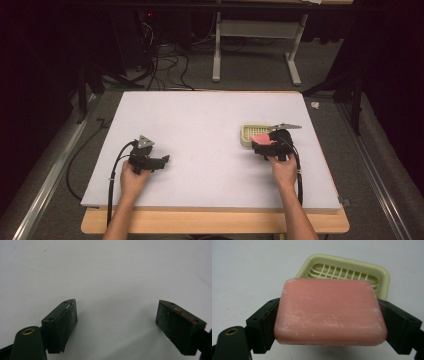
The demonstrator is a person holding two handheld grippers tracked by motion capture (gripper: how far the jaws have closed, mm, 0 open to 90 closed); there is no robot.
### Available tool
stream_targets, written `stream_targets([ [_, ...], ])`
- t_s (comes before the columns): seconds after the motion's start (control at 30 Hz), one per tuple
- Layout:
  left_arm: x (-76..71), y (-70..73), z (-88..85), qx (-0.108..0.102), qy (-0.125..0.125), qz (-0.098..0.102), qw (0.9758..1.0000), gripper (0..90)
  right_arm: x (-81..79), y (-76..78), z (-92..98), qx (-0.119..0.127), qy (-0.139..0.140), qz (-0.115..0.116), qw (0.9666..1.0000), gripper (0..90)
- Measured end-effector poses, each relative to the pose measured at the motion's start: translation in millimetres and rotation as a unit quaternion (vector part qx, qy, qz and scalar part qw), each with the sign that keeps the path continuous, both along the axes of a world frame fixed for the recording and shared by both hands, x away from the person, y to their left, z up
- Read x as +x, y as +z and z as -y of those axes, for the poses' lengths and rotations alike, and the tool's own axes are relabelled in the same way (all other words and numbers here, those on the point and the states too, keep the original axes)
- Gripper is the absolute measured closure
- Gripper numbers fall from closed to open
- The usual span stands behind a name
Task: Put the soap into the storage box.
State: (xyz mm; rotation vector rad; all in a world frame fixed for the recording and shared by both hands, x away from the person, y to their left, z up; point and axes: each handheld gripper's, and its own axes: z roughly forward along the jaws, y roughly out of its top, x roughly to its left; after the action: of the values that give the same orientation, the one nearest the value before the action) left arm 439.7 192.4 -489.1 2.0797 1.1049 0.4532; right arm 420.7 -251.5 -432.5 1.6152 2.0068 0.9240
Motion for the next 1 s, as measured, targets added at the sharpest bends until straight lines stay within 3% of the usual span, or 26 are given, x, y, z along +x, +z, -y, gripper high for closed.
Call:
stream_targets([
  [0.73, 0.0, 0.0, 0.0, 0.000, 0.000, 0.000, 1.0000, 17.9, 25.8, -8.3, -7.0, -0.003, -0.027, -0.030, 0.9992, 13.4],
  [1.0, 0.0, 0.0, 0.0, 0.000, 0.000, 0.000, 1.0000, 17.9, 31.6, -6.6, -9.5, -0.005, -0.025, -0.039, 0.9989, 13.2],
])
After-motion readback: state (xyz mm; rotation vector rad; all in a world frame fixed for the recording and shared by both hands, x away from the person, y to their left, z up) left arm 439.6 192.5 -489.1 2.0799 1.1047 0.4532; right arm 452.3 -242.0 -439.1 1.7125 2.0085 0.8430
